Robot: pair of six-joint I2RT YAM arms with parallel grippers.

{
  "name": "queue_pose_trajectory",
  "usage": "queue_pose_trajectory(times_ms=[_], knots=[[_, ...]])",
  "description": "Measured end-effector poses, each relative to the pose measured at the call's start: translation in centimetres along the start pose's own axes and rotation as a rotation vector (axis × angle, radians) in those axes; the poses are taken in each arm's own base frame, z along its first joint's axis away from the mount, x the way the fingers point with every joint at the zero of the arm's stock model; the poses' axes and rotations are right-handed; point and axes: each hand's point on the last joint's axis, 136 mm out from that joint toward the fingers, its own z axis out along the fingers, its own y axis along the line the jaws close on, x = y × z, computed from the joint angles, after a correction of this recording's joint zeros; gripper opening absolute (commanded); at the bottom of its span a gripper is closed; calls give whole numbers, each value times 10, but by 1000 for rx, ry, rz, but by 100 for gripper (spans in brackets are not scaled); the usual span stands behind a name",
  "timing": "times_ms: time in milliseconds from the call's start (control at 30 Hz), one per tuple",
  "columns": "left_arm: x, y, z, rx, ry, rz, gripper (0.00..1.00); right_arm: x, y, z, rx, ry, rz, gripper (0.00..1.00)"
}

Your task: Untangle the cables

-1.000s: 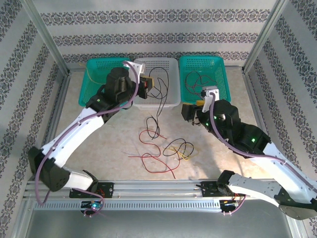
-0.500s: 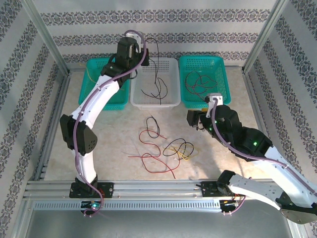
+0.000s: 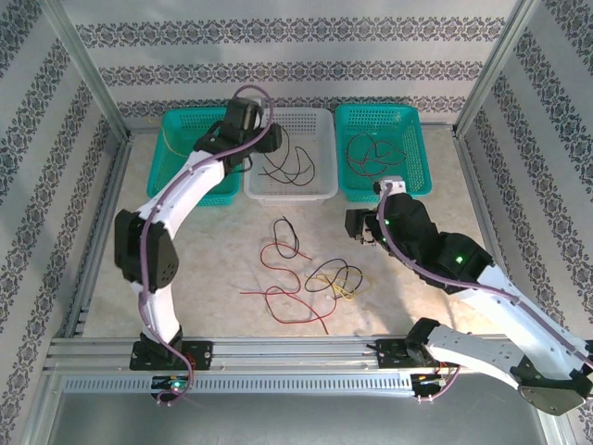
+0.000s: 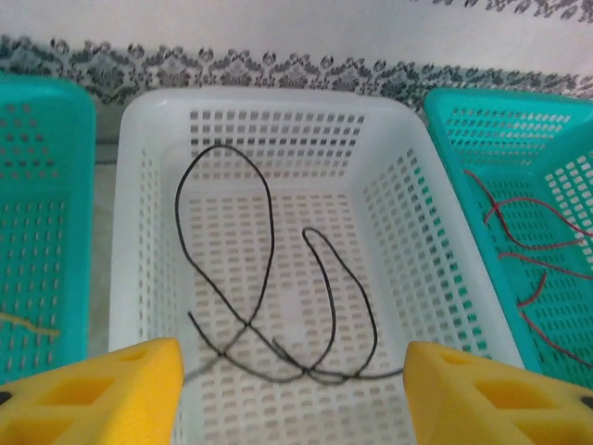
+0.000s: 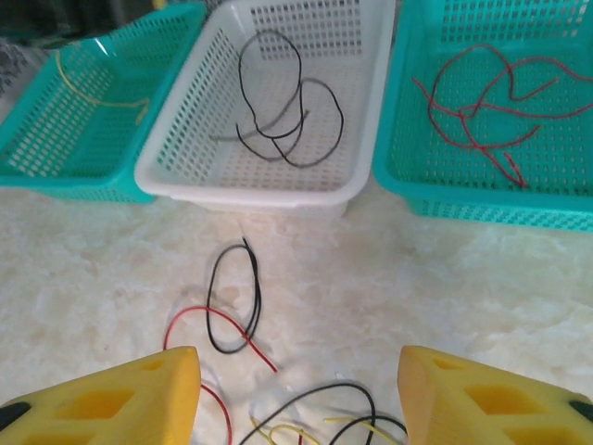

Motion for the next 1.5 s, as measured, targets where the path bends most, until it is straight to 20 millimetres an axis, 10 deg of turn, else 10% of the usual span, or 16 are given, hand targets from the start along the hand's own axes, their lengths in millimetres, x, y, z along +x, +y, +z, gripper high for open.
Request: queue_pose_trajectory(times_ms=[333,533,733,1000,1233,1367,1500], knots=[[56,-19,-154,280,-98,-60,64,114,-20,66,83,350,-10,50],[129,-5,-171,324,24,-81,60,197,-26,82,106,585,16,49],[163,2,-169,327,108,-130,55,239,-14,83,84,707,33,48],[182,2,-165,340,170,-177,54,245,-1,90,56,723,60,33],[185,3,-169,338,176,-176,55,254,-1,98,81,766,34,0],[185,3,-170,340,177,-170,55,222,21,96,12,689,12,0],[179,-3,-173,367,169,-165,56,148,56,82,-113,487,-5,0]])
